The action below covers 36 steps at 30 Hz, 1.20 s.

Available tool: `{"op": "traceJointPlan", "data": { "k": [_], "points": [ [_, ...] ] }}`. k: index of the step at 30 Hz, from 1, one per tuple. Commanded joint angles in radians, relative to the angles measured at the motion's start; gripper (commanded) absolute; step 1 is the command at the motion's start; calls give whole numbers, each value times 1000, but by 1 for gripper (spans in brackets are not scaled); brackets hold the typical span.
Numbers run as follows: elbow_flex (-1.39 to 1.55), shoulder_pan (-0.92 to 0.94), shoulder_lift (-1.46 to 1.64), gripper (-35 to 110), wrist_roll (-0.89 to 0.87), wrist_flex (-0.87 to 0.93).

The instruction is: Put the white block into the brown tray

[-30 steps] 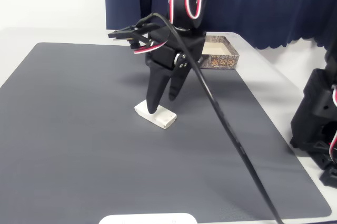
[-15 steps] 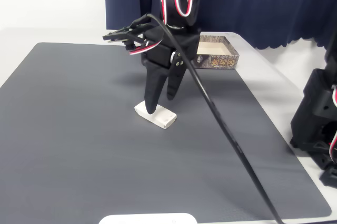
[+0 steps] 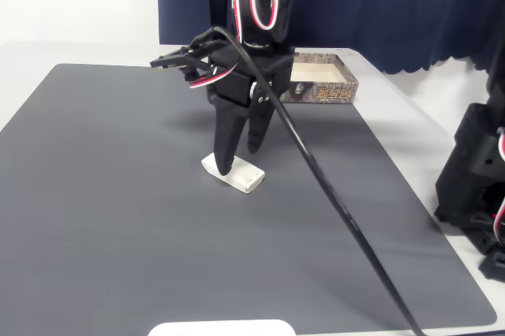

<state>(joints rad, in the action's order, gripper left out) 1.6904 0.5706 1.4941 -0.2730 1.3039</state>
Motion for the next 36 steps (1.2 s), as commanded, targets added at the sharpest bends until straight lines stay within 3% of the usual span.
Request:
{"op": "traceJointPlan", "data": {
  "k": [1,36],
  "points": [
    [-46,-9,3,38,9,8],
    [-100,6,-77,36,43,0]
  ]
}}
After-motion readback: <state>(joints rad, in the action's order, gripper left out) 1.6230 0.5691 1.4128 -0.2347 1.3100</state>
